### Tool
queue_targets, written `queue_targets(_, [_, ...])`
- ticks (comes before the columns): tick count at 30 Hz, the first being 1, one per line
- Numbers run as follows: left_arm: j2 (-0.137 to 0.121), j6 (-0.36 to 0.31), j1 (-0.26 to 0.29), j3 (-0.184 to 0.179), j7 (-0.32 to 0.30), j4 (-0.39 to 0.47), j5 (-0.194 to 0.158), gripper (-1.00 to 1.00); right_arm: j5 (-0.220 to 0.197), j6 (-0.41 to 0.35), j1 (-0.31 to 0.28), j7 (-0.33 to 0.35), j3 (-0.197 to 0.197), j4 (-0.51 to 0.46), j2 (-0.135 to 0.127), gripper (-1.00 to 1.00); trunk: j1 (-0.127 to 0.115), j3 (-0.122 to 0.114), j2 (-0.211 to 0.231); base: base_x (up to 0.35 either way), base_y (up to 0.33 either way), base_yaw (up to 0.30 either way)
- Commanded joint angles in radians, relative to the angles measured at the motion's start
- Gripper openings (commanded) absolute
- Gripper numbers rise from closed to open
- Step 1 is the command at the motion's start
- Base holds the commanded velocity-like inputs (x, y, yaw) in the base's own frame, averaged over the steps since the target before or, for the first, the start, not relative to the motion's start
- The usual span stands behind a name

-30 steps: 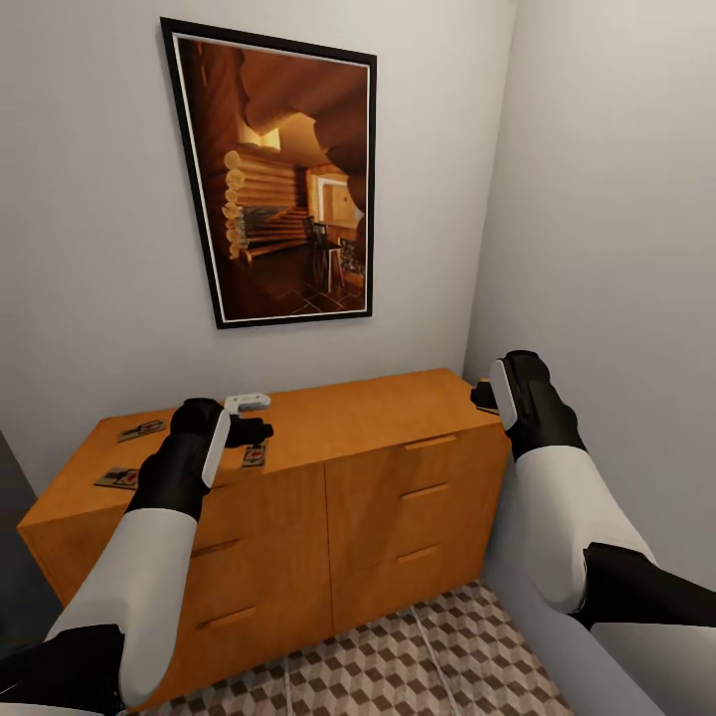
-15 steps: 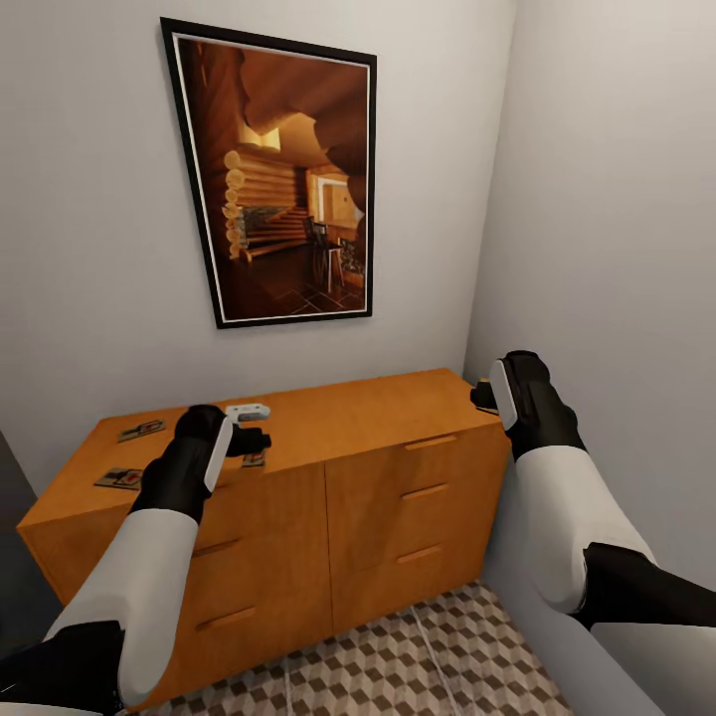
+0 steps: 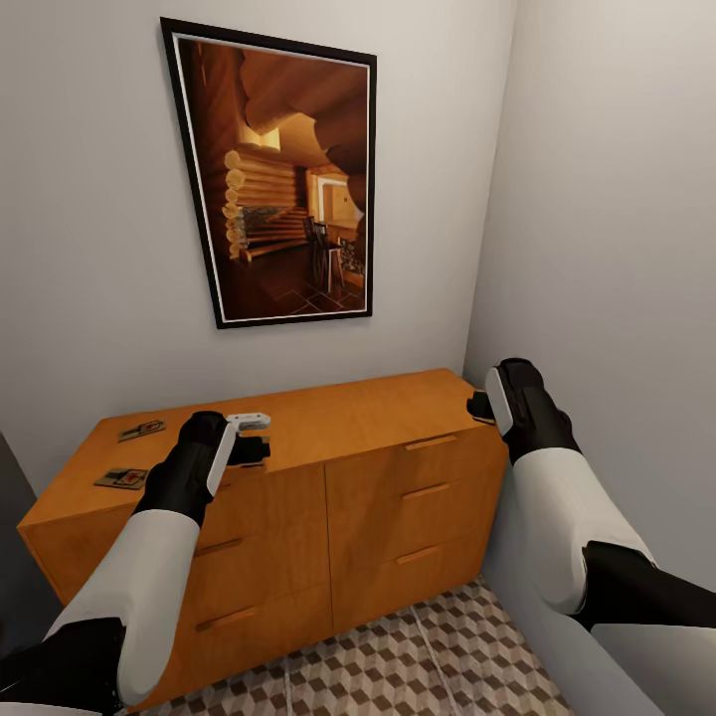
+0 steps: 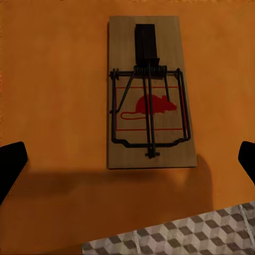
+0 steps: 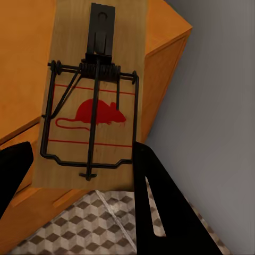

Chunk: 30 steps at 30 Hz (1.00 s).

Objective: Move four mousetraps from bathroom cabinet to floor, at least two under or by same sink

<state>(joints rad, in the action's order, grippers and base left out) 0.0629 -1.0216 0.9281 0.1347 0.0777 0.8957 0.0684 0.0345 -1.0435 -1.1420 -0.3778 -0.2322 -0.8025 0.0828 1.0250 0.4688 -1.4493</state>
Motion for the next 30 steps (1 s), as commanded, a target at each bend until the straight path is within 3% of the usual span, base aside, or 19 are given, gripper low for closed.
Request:
queue_targets(1, [0.001, 0.001, 0.001, 0.003, -0.003, 0.000, 0.006, 1.00, 0.003, -0.004, -0.001, 0.000, -0.004, 0.001, 0.001, -1.00, 0.000, 0.001, -0.001, 0.000, 0.000, 0.000])
queue_targets(10, [0.000, 0.057, 0.001, 0.005, -0.002, 0.000, 0.004, 1.00, 0.007, -0.004, -0.001, 0.002, -0.003, 0.007, 0.000, -1.00, 0.000, 0.001, -0.001, 0.000, 0.000, 0.000])
queue_targets(30, [0.004, 0.058, 0.001, 0.005, -0.001, 0.008, 0.008, 1.00, 0.007, -0.004, -0.001, 0.002, -0.003, 0.008, 0.000, -1.00, 0.000, 0.001, -0.001, 0.000, 0.000, 0.000])
